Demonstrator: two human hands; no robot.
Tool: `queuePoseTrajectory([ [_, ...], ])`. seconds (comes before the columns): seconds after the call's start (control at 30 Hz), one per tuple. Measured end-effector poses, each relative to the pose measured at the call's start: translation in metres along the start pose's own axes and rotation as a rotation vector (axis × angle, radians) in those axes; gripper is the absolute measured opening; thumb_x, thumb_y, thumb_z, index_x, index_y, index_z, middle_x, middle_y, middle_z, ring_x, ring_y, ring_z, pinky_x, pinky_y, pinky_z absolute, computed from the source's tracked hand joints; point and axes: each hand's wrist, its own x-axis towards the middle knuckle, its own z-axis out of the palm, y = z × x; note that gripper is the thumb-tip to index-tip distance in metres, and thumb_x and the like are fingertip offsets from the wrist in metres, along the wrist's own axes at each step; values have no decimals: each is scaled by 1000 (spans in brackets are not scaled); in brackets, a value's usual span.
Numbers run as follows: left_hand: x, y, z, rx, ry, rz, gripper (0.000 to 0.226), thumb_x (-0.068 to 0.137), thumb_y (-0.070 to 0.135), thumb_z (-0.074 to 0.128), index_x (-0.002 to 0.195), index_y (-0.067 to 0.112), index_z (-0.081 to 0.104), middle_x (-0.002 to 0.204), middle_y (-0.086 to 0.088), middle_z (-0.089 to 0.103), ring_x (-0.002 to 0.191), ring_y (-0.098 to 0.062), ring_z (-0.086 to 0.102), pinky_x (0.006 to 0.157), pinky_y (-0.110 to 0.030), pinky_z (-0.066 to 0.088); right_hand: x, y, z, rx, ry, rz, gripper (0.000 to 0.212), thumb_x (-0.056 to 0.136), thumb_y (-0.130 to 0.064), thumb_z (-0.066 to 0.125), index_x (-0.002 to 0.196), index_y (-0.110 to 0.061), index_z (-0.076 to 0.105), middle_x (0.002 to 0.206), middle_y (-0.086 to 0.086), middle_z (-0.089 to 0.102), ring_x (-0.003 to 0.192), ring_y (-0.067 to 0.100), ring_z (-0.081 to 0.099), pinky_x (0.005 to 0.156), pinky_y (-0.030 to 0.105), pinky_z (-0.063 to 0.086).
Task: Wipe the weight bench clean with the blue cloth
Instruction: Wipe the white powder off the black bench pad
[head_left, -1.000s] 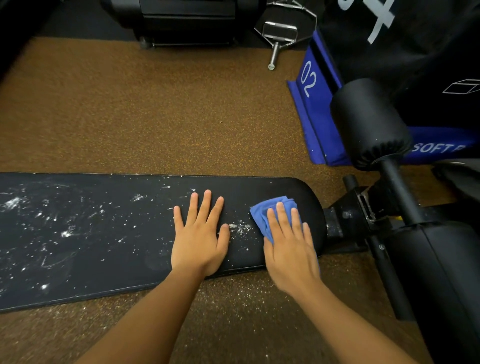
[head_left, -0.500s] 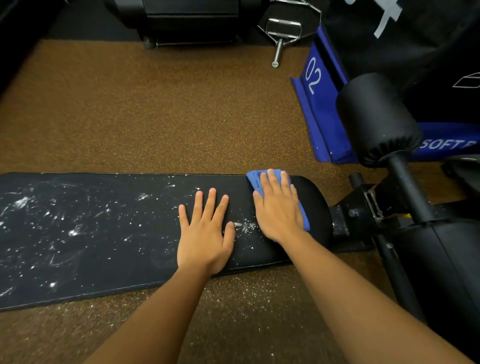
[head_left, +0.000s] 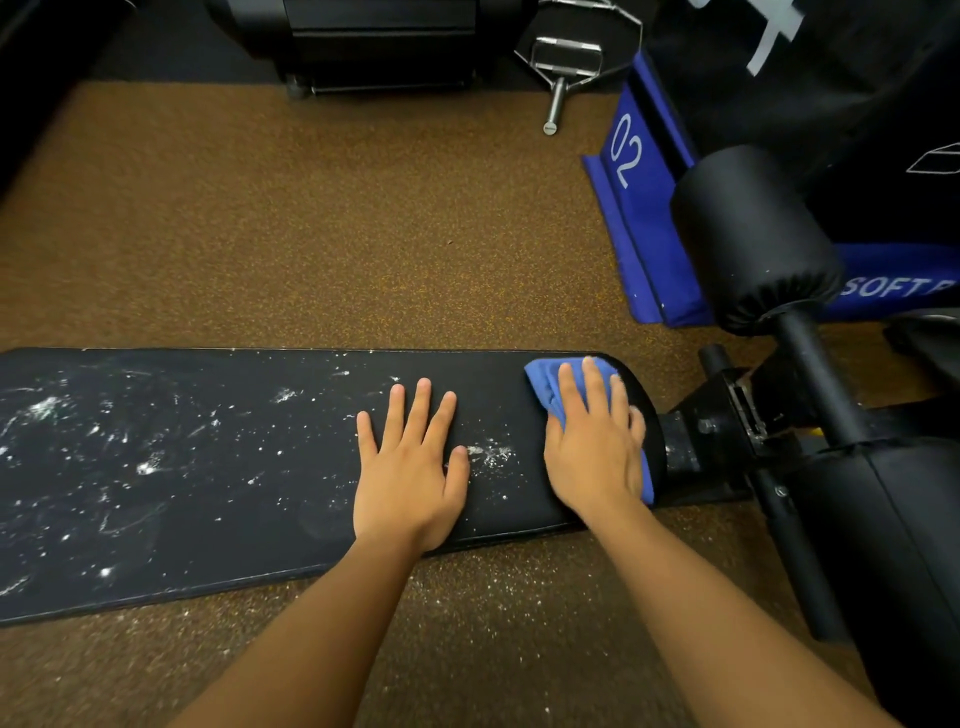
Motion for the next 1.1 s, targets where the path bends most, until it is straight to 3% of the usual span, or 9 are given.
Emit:
queuePoseTrajectory([
  [0.13,1,0,0,2,-5,-3,61,94,50,10,151,32,3,160,4,-5,145,-19,-17,115,-51,-10,26,-20,0,31,6,35,58,100,-35,29,152,-18,8,161,6,2,145,35,-3,118,48,6],
  [0.27,1,-1,1,-1,-2,-3,61,94,50,11,152,32,4,161,4,-4,145,-18,-16,116,-51,-10,9,-34,2,28,-19,-97,59,100,-34,30,152,-17,8,161,5,1,146,32,-4,118,44,4],
  [0.5,-1,-2,2,-5,2,6,61,94,50,10,152,31,5,161,3,-4,145,-19,-16,116,-51,-9,-42,-9,4,-25,-38,-160,65,96,-29,41,152,-15,12,160,6,4,146,31,-1,117,46,7],
  [0.63,-1,-2,2,-4,1,3,61,94,49,9,152,31,4,161,3,-4,145,-20,-16,116,-52,-7,-11,-8,0,-37,-36,-40,63,99,-32,31,152,-14,3,160,8,-7,146,32,-6,118,46,5],
  [0.8,-1,-1,3,1,2,2,61,94,49,9,152,31,5,161,2,-3,146,-20,-14,116,-53,-7,22,-29,1,32,-20,20,59,101,-39,22,152,-14,6,160,9,-5,145,35,-8,118,48,3],
  [1.1,0,-2,3,-6,-7,2,61,93,50,7,152,31,3,161,3,-5,145,-19,-16,116,-52,-7,-33,-23,3,-17,-69,-151,61,98,-46,10,152,-18,3,160,4,-7,146,29,-8,118,44,1],
])
